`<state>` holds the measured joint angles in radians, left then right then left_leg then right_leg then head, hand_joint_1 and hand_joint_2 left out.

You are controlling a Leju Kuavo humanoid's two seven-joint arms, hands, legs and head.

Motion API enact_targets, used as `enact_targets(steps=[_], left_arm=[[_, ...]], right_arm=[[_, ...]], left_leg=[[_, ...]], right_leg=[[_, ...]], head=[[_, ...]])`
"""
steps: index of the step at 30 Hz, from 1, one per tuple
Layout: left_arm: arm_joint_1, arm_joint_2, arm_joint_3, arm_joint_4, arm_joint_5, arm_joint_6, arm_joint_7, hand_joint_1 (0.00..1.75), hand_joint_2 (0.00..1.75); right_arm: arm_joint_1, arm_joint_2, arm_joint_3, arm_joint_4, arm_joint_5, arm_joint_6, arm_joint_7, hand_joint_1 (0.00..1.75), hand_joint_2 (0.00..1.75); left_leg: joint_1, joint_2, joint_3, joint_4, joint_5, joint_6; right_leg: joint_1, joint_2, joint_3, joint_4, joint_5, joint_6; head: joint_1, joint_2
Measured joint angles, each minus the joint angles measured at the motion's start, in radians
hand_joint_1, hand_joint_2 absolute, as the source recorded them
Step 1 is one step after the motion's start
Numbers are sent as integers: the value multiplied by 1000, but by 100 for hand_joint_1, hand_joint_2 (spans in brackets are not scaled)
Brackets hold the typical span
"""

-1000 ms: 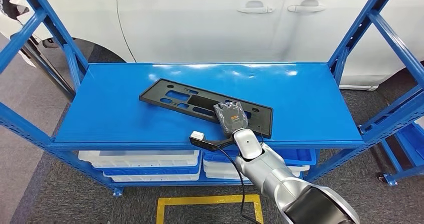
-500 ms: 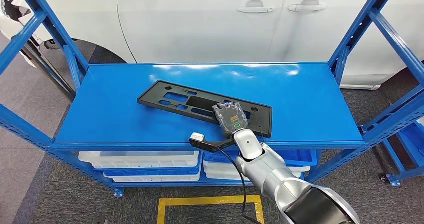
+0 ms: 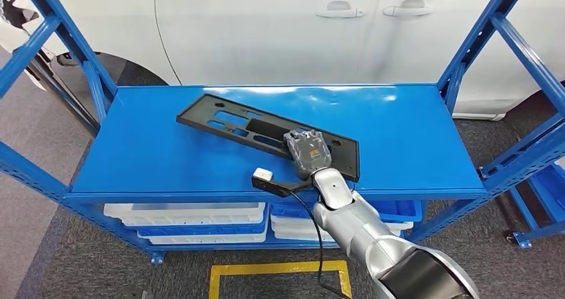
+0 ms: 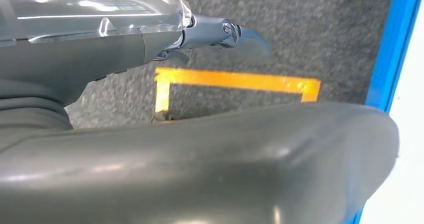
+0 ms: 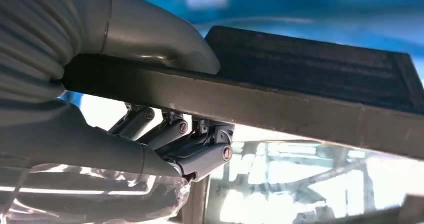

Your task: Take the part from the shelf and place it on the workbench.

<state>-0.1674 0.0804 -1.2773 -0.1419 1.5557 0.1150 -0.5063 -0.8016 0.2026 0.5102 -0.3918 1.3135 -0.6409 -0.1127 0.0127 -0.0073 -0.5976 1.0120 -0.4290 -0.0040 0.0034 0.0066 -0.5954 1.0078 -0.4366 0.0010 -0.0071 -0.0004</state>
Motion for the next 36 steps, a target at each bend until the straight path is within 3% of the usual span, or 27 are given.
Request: enact_targets(steps=[2,4,6,7,8,9,10,12,14,17,18,20,22,23,24,26,28,32,34,36], left_arm=[[2,0,11,0,0,-8,-26,0,0],[5,4,35,0,0,-30,-39,0,0],[15,8,64,1,0,-47,-42,0,0],[24,9,79,1,0,-52,-45,0,0],[34,9,92,1,0,-55,-49,0,0],[44,10,103,1,0,-55,-53,0,0],[53,10,113,2,0,-54,-56,0,0],[62,10,128,2,0,-51,-61,0,0],[61,12,139,2,0,-49,-64,0,0],[60,13,151,3,0,-47,-66,0,0],[59,14,154,3,0,-47,-66,0,0],[57,13,157,3,0,-47,-66,0,0],[57,13,159,3,0,-47,-66,0,0],[58,13,160,3,0,-47,-66,0,0],[58,13,161,3,0,-47,-66,0,0],[58,14,162,3,0,-47,-67,0,0],[55,15,163,3,0,-52,-75,0,0],[55,15,169,3,0,-69,-96,0,0],[53,15,172,3,0,-72,-101,0,0],[53,15,174,3,0,-72,-103,0,0]], right_arm=[[37,-5,-64,-151,-272,109,-237,175,175],[110,-24,-124,-431,-695,319,-493,175,175],[186,-49,-164,-740,-1221,543,-607,175,175],[219,-60,-183,-888,-1502,644,-608,175,175],[249,-69,-202,-1014,-1753,723,-589,175,175],[280,-78,-219,-1129,-1973,789,-569,175,175],[311,-84,-232,-1224,-2140,839,-558,175,175],[364,-91,-243,-1362,-2304,899,-563,175,175],[401,-93,-246,-1451,-2251,918,-573,175,175],[431,-97,-252,-1527,-1863,921,-582,175,175],[434,-98,-254,-1543,-1716,923,-583,175,175],[440,-100,-255,-1566,-1518,925,-582,175,175],[452,-103,-256,-1578,-1501,924,-581,175,175],[456,-104,-257,-1582,-1535,922,-581,175,175],[460,-105,-259,-1586,-1569,920,-582,175,175],[461,-106,-263,-1595,-1603,922,-584,175,175],[462,-107,-265,-1602,-1618,949,-585,175,175],[468,-110,-261,-1611,-1650,1016,-584,175,175],[471,-115,-253,-1614,-1655,1035,-582,175,175],[476,-120,-241,-1615,-1663,1050,-572,175,175]], left_leg=[[3,1,0,-6,4,12],[4,1,-2,-9,7,21],[1,-3,-4,-9,6,27],[0,-7,-1,-8,4,30],[-1,-11,3,-8,1,31],[-2,-14,10,-8,-2,30],[-3,-16,16,-8,-6,29],[-7,-13,23,-6,-13,22],[-11,-6,22,-5,-17,14],[-12,2,21,3,-29,0],[-11,2,11,30,-48,-4],[-9,3,-41,147,-113,-11],[-7,3,-98,271,-162,-14],[-7,3,-105,285,-158,-14],[-7,3,-92,258,-135,-12],[-7,3,-22,119,-67,-5],[-11,2,30,13,-33,4],[-12,2,41,-16,-24,21],[-5,3,44,-25,-16,30],[-5,4,41,-26,-14,33]], right_leg=[[-1,-1,-8,19,-20,8],[-2,-1,-48,111,-82,12],[-3,-1,-107,252,-147,13],[-4,-1,-124,296,-157,14],[-4,-1,-124,300,-144,14],[-4,-1,-105,261,-113,12],[-3,-2,-73,190,-72,8],[1,-8,-13,53,-18,-1],[3,-8,3,5,-9,-6],[-2,-1,2,-1,-4,-18],[-5,-1,4,-4,-2,-22],[-4,-1,6,-5,-3,-29],[0,-2,5,-4,-3,-31],[1,-3,5,-4,-3,-32],[2,-3,5,-3,-3,-32],[3,-1,7,-1,-4,-30],[5,0,5,2,-4,-24],[5,1,0,6,-7,-3],[3,0,-27,70,-51,8],[-4,-1,-88,204,-118,17]], head=[[0,0],[0,0],[0,0],[0,0],[0,0],[0,0],[0,0],[0,0],[0,0],[0,0],[0,0],[0,0],[0,0],[0,0],[0,0],[0,0],[0,0],[0,0],[0,0],[0,0]])
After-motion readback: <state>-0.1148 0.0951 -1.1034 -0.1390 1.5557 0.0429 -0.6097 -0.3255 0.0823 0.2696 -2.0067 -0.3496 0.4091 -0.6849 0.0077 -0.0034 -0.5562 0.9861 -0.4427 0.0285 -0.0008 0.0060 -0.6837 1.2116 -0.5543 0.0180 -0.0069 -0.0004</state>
